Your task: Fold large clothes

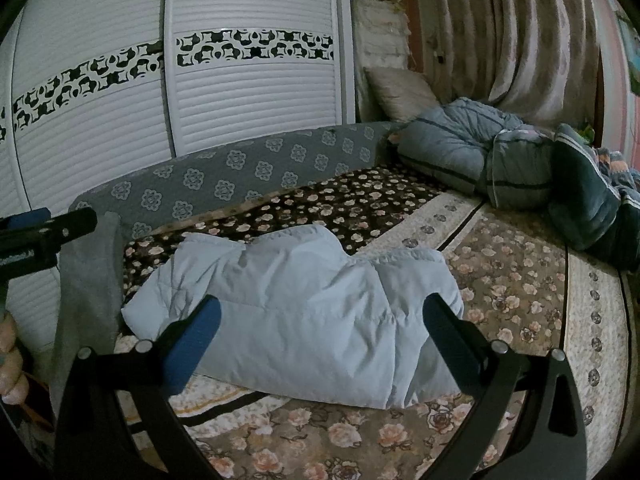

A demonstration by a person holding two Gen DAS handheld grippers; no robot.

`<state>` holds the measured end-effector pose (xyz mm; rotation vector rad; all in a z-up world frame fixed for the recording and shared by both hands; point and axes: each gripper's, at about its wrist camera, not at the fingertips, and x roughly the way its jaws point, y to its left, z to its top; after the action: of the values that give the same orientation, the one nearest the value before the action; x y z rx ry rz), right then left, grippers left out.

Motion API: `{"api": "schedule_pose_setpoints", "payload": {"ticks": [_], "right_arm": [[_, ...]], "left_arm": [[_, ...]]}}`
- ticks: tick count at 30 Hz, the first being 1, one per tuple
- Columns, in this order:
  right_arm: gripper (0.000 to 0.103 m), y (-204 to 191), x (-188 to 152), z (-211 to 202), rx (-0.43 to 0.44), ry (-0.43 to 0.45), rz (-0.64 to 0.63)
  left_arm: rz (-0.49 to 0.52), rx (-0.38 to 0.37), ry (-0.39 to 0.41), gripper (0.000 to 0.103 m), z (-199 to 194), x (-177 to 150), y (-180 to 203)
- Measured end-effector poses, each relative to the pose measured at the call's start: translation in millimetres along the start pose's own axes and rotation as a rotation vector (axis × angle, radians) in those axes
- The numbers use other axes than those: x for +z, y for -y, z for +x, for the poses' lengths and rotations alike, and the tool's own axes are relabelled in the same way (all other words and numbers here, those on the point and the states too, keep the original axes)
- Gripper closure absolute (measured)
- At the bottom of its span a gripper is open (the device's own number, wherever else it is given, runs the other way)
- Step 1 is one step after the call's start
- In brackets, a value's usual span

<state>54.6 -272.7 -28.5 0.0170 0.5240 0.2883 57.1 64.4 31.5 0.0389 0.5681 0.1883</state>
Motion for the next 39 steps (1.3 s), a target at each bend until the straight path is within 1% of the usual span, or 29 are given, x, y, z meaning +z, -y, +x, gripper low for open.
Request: {"api": "schedule_pose_setpoints", "payload": {"ticks": [29,36,39], "right_arm": [[0.002,0.1,-1.0,-4.0,-0.001,0.006,-0.004],[0.002,0.6,-1.4,-4.3,-0.001,0.007,-0.007],[0.002,0.5,-1.8,-4.3,-0.002,0.004,-0.008]], "left_arm": [[-0.013,-0.003,-0.025,0.003,1.6,-7.3,-7.3],[-0.008,-0.004,-0.01,0.003,0.6,-7.7,-8.4],[-0.012,-0.016,-0.008,0.003,-1.3,-8.0,-9.4]]}}
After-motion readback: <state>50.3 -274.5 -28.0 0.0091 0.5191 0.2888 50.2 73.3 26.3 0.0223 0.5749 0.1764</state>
